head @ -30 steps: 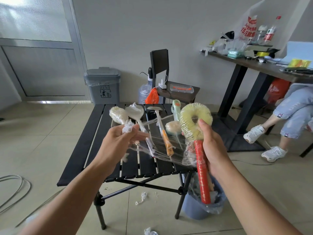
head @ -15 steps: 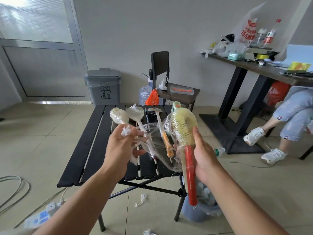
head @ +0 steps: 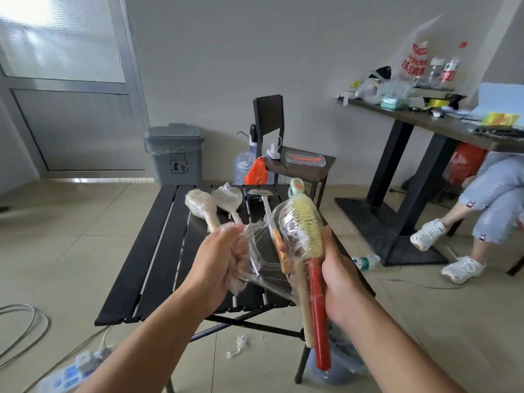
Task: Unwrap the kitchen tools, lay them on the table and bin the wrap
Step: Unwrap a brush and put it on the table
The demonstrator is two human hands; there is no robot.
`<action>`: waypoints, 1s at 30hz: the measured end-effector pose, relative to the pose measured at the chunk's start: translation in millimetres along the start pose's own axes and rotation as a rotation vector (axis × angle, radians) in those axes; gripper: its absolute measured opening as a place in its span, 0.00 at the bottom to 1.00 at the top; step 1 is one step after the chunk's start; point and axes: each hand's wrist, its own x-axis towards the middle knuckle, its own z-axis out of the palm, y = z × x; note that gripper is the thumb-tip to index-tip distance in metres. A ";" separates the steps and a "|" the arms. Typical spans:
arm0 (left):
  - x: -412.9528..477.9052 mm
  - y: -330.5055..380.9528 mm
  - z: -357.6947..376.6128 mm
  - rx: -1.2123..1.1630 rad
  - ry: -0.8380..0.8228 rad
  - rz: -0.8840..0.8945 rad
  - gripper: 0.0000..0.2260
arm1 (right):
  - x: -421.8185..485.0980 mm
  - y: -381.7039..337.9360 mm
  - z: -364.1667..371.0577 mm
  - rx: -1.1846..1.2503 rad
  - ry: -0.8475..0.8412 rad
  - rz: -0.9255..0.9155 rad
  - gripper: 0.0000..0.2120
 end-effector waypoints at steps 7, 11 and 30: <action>-6.6 7.6 -2.0 0.439 -0.221 0.044 0.15 | -0.7 -6.8 1.0 -0.022 0.058 -0.004 0.37; -5.5 10.1 -5.3 0.582 -0.174 0.024 0.12 | 2.7 -12.0 -2.3 -0.046 0.129 -0.001 0.37; -13.0 9.3 1.6 0.159 -0.270 -0.004 0.13 | -2.2 -9.3 -3.1 -0.191 -0.230 0.009 0.50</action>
